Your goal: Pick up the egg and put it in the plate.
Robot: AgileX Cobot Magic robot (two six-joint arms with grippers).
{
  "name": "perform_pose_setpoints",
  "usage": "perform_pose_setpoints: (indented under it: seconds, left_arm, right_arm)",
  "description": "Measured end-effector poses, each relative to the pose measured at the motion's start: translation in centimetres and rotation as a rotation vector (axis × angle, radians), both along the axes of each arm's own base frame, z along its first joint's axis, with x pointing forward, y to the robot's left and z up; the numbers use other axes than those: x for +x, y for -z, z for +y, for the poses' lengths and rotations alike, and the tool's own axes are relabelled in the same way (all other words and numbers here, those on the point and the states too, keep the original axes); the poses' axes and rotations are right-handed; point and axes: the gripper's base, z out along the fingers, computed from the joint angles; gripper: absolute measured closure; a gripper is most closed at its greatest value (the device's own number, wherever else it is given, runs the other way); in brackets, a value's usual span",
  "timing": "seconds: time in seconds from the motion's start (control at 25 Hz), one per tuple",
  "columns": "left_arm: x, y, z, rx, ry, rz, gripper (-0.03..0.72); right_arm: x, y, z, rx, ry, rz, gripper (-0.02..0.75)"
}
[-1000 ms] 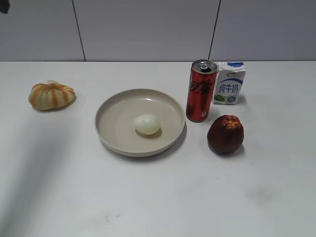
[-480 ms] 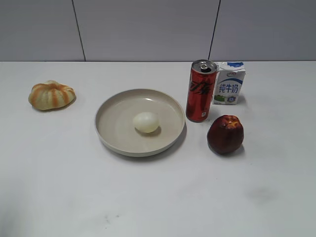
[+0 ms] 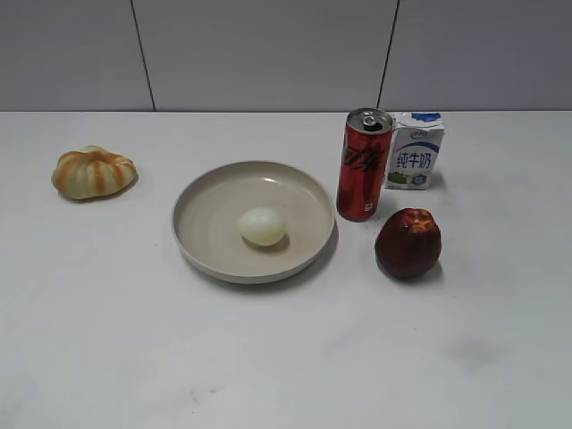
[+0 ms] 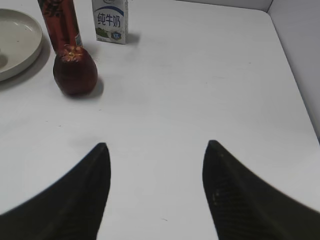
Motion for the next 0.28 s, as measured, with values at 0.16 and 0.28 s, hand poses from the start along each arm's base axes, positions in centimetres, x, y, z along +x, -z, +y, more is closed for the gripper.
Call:
perform_pose_setpoints:
  seconds: [0.16, 0.28]
  left_arm:
    - [-2.3, -0.4, 0.3, -0.017, -0.002, -0.177, 0.16]
    - [-3.8, -0.6, 0.5, -0.024, -0.003, -0.272, 0.179]
  right_arm:
    - [0.0, 0.0, 0.0, 0.0, 0.0, 0.0, 0.29]
    - [0.0, 0.0, 0.0, 0.0, 0.0, 0.0, 0.29]
